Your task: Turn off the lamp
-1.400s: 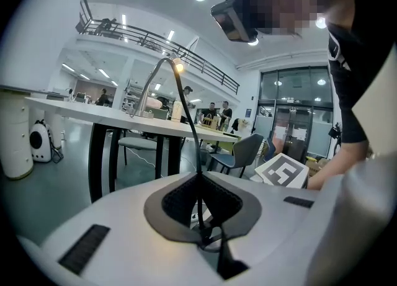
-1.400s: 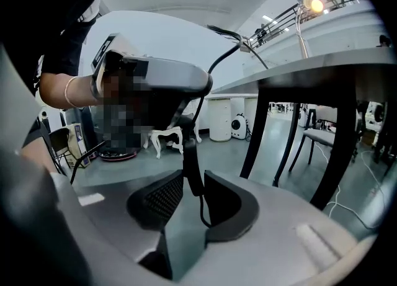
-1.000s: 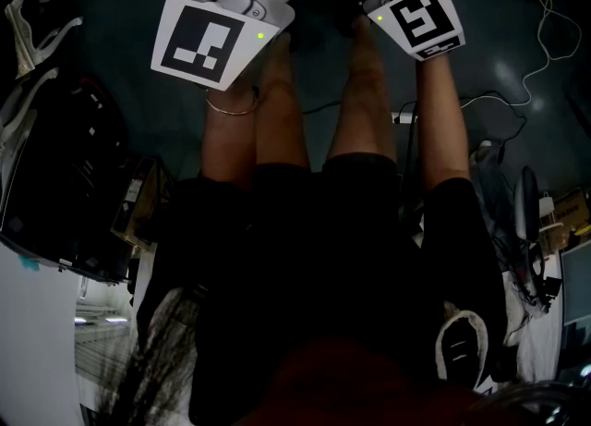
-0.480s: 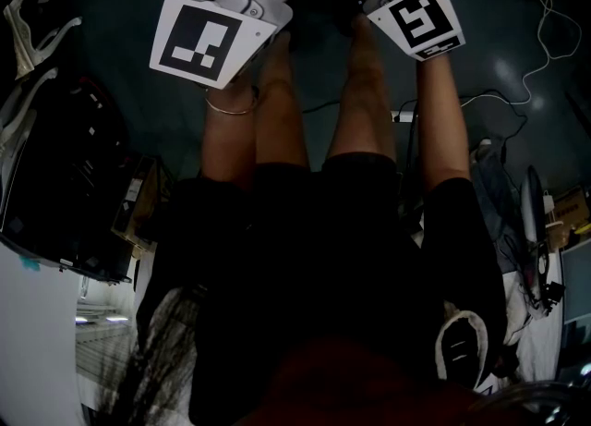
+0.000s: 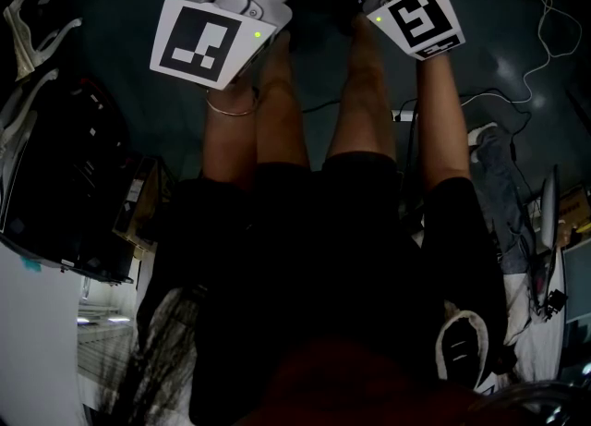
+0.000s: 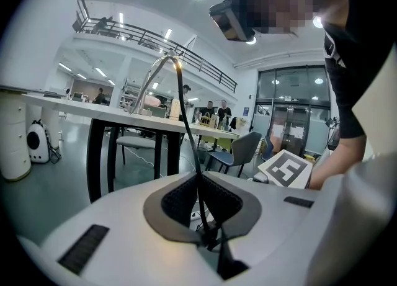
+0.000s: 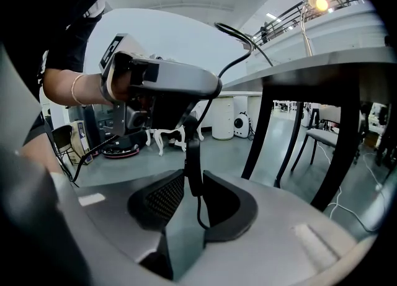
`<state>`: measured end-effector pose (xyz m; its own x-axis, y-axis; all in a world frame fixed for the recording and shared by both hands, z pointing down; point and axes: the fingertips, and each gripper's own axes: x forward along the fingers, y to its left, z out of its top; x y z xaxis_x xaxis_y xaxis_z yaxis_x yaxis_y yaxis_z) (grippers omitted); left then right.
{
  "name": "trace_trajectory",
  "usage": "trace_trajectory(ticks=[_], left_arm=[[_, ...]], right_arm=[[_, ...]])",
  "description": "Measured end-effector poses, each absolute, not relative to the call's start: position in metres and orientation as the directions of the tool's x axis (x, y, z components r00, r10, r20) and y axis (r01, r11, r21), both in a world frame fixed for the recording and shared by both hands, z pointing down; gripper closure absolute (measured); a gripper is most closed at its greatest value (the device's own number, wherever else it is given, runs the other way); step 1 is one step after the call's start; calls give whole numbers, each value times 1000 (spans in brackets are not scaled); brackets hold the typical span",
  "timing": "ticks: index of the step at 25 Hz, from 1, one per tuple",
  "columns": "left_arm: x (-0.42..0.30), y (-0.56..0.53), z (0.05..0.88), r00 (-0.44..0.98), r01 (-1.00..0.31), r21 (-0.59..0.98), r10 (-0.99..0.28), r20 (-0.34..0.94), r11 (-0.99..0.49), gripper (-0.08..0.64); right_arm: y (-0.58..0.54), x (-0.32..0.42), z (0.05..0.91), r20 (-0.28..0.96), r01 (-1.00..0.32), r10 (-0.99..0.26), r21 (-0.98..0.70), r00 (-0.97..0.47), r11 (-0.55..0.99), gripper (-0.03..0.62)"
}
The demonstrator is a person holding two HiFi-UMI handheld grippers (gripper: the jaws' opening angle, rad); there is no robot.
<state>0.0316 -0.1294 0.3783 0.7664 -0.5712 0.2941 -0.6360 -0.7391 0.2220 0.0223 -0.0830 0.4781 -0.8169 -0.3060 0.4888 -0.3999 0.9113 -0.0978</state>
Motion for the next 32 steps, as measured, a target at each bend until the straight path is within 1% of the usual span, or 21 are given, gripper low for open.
trace_trajectory(ticks=[32], left_arm=[[35,-124,382,758,-646,231,-576,305,-728,537]], right_arm=[[-76,26,481,503,-377,-295,-67,-812,924,506]])
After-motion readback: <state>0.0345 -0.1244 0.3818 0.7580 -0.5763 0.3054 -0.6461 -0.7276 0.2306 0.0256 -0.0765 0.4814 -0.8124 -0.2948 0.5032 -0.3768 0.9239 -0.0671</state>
